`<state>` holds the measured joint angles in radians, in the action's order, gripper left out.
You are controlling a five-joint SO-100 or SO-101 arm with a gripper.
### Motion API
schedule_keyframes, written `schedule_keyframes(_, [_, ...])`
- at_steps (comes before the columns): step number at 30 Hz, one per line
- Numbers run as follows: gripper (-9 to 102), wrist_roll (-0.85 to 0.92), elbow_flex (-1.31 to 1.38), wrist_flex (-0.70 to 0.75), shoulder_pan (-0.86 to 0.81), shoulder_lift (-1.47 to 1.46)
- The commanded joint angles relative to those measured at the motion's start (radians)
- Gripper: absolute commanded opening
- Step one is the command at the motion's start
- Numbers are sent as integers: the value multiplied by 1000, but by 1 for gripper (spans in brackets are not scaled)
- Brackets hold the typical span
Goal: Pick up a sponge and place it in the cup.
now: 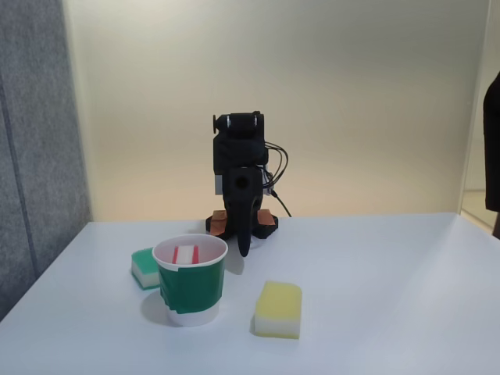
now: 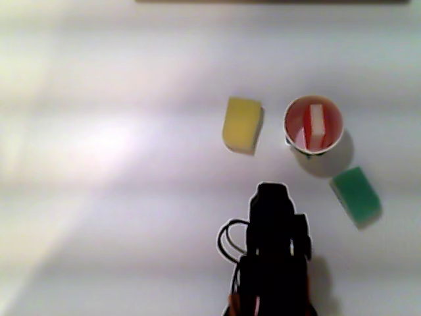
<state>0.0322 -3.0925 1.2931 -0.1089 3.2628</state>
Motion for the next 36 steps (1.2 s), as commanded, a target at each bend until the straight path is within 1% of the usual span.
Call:
schedule_keyframes(1, [0, 6, 0, 110, -5, 3])
schedule_keyframes(24, [0, 11, 0, 110, -5, 3])
schedule_keyframes(30, [0, 8, 0, 109, 107, 2])
schedule_keyframes(36, [0, 6, 0, 109, 118, 2])
